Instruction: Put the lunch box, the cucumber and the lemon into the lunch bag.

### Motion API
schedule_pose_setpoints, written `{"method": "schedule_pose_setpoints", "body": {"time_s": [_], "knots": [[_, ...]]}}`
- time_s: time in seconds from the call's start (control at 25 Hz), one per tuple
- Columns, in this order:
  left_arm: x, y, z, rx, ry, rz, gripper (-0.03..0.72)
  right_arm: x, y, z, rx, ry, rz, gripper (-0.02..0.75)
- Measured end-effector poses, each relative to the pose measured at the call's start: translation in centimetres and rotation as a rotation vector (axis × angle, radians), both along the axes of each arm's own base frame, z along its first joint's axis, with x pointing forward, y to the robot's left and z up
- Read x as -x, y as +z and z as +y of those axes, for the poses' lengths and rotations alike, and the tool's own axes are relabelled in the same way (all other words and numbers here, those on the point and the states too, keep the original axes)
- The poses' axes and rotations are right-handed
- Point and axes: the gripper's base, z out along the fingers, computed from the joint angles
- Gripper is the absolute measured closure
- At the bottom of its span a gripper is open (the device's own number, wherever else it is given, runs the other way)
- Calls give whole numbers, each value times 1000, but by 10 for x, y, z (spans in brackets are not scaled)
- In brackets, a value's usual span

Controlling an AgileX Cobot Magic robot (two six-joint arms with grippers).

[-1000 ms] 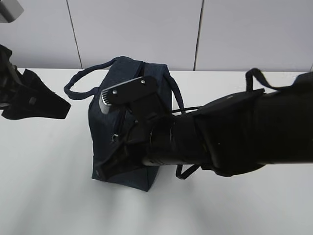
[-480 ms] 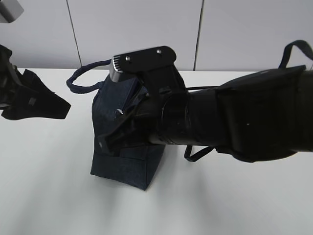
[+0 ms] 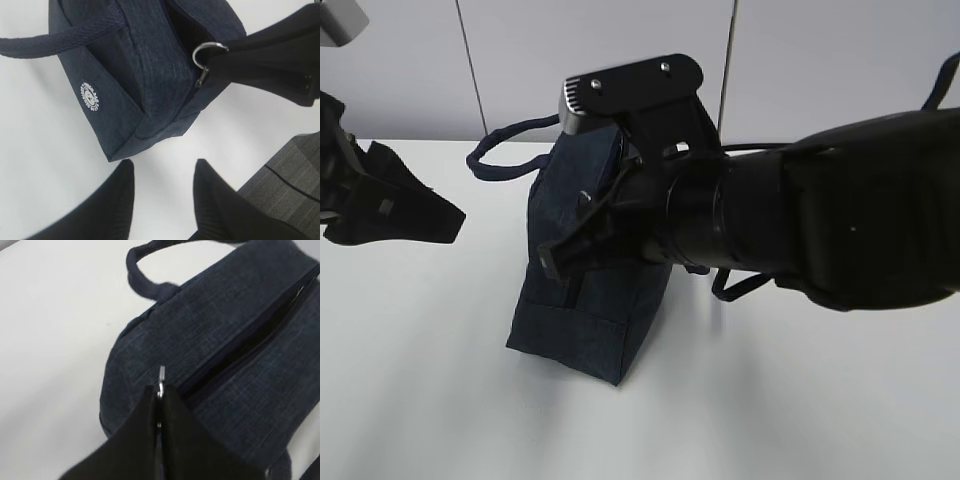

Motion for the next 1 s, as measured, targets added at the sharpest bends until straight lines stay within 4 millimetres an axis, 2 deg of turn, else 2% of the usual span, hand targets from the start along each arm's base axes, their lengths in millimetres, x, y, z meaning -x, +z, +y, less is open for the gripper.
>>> {"method": "schedule_pose_setpoints", "body": {"time_s": [0.16, 0.32, 0.64, 0.88, 1.0], "knots": [[0, 0, 0, 1, -1, 0, 421, -6, 12, 1, 32, -8, -63, 738], [0, -1, -2, 20, 1, 21, 421, -7, 15, 1, 39, -7, -76, 738], [-21, -29, -12, 11, 14, 106, 415, -7, 14, 1, 40, -9, -75, 738], [-40, -49, -19, 28, 57, 125, 321, -7, 14, 1, 40, -9, -75, 738], [-48, -52, -21, 39, 86, 99, 284, -7, 14, 1, 40, -9, -75, 738]]}}
